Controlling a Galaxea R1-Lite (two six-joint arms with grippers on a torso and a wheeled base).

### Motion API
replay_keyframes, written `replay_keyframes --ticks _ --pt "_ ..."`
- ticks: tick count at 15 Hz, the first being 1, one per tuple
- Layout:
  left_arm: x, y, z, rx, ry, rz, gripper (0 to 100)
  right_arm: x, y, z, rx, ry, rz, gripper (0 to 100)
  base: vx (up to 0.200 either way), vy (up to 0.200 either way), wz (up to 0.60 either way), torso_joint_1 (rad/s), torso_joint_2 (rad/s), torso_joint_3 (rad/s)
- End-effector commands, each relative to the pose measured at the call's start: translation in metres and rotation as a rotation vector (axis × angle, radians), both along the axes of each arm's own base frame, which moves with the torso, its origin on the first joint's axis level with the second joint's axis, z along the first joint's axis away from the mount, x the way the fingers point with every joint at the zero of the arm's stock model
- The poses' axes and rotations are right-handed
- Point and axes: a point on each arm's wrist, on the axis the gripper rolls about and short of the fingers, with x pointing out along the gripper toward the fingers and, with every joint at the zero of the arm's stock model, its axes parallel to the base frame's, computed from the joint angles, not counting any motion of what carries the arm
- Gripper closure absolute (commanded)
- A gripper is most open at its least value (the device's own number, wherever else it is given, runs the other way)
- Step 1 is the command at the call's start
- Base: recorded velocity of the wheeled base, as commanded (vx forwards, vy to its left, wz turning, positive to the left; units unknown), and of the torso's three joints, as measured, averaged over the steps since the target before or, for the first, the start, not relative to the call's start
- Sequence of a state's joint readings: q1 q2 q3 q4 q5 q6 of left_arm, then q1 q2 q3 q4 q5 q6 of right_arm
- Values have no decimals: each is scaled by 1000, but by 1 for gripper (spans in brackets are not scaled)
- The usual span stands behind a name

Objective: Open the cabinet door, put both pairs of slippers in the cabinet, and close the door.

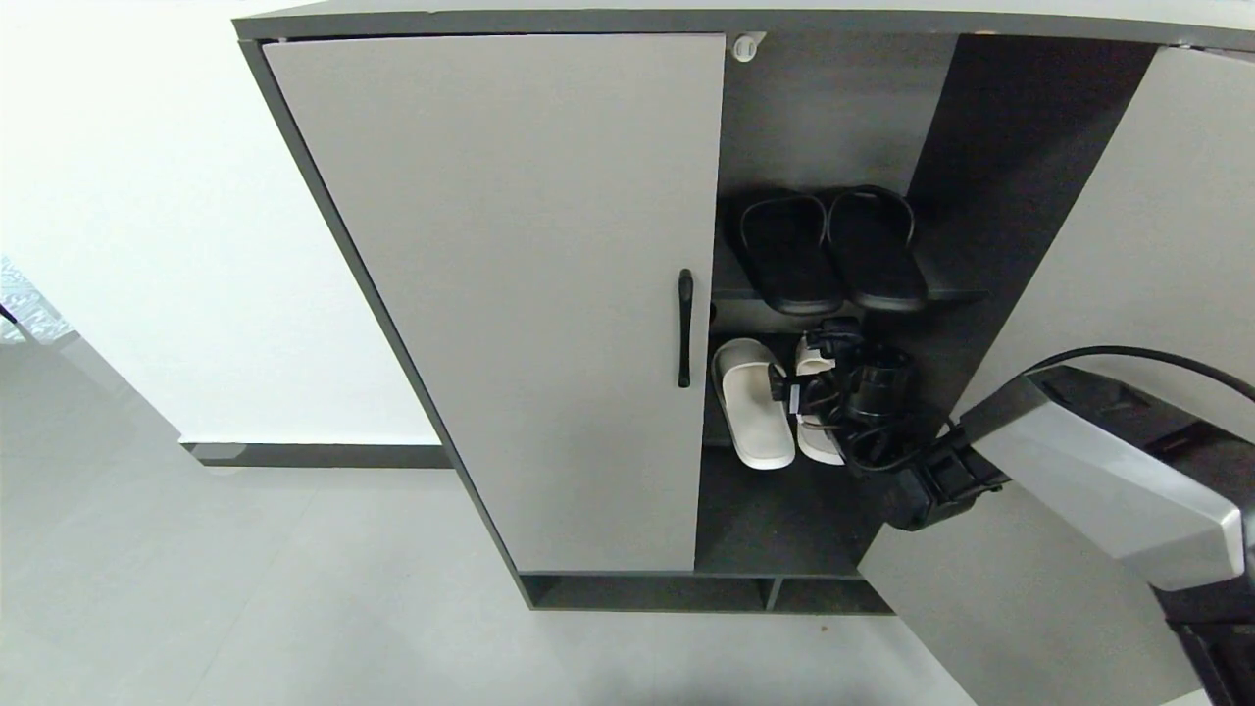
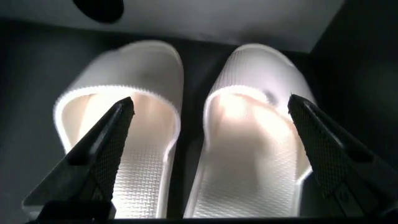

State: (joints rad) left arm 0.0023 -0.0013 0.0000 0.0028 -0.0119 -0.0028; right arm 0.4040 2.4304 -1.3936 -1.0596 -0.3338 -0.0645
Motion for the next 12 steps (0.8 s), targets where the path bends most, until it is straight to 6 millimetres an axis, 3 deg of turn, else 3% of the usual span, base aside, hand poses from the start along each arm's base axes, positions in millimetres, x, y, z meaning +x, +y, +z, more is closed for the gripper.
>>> replay_keyframes --ticks 1,3,7,8,9,10,12 --pt "0 0 0 0 2 0 100 -27 0 26 17 -35 28 0 0 0 0 0 0 0" --pt "0 0 0 0 0 0 100 -61 0 40 17 -37 97 0 0 0 0 0 0 0" --pt "0 0 0 0 2 0 100 -163 -19 86 132 -59 310 0 -200 0 0 1 5 5" --pt "0 0 0 0 2 0 100 -172 -21 92 143 -67 322 0 -200 0 0 2 12 -2" --pt "0 0 0 0 2 0 100 -202 -29 108 165 -100 355 0 -200 0 0 7 -2 2" --pt "0 0 0 0 2 0 100 -223 -33 118 176 -120 388 100 -200 0 0 -2 2 2" --pt "0 0 0 0 2 0 100 -253 -36 131 192 -142 449 100 -200 0 0 -2 2 5"
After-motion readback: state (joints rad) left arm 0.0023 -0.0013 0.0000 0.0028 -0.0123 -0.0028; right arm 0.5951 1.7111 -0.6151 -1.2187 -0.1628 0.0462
